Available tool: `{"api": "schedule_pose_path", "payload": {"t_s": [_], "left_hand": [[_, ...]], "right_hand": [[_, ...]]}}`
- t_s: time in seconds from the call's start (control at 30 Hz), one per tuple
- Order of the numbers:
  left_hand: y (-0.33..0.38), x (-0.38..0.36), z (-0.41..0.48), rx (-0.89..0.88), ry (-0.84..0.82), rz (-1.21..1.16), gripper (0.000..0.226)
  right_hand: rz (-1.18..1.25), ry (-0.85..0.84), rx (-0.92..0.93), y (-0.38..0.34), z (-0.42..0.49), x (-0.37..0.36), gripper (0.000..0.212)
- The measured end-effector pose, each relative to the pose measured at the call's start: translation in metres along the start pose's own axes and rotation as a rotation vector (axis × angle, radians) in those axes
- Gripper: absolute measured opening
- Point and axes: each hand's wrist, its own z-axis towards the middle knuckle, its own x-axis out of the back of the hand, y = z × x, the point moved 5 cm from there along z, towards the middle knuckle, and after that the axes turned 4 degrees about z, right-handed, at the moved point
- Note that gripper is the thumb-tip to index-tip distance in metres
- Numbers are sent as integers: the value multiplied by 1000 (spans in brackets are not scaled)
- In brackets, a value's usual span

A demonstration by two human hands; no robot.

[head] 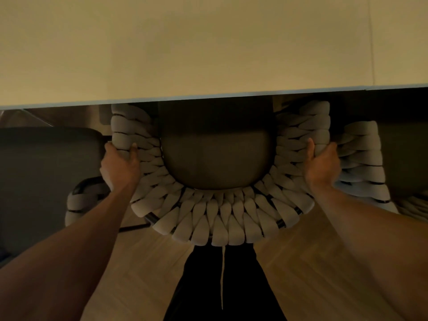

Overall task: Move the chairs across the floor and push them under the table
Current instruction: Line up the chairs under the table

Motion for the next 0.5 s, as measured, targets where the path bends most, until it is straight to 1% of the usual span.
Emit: {"api": "schedule_pose_path", "payload": {"t_s": [0.2, 0.4, 0.5], "left_hand": [[-2, -5, 0, -16, 6, 25, 52], [-14, -10, -1, -35, 26, 21, 59], [-24, -10, -2, -72, -14, 25, 66]], "right_hand": [[-1, 14, -2, 5, 4, -4, 65], [-48, 33, 9, 8, -2, -4, 64], [-62, 40, 87, 4, -12, -3, 62]]}}
